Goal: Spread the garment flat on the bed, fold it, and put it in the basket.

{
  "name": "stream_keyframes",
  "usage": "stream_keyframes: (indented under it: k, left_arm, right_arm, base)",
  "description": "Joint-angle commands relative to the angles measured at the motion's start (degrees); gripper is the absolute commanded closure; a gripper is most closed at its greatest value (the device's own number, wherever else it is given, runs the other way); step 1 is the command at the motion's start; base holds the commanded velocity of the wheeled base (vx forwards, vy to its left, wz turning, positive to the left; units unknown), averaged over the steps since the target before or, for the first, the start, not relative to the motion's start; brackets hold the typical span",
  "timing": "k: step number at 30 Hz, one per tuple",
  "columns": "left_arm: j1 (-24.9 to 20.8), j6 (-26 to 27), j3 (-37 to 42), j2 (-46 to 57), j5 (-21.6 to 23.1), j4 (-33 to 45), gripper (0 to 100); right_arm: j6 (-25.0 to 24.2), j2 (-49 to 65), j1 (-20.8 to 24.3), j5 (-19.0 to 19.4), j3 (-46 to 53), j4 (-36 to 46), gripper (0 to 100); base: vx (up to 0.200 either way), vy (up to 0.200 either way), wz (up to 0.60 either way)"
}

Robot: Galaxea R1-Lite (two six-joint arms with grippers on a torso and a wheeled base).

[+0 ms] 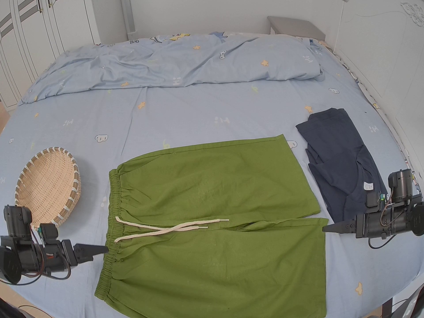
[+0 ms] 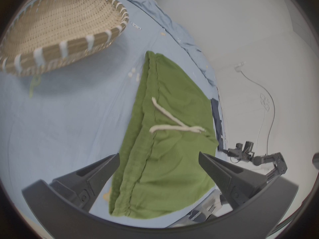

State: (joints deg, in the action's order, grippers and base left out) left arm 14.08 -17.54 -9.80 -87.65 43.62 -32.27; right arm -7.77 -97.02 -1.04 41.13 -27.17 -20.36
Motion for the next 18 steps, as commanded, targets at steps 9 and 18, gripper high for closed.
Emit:
stream_keyframes:
  k: [9,18]
  left_arm:
    - [5.3,12.0,7.8,-8.6,0.7,0.0,0]
    - [4.8,20.0,8.7,-16.4,0.8,-0.2,0]
  right_arm:
    - [1.2,11.4,1.3,0.3,6.5,2.0,0]
    - [1.2,11.4,2.6,0.3,6.3,2.0,0]
  base:
    - [0.0,0.0,0.0]
    - [0.0,0.0,0.0]
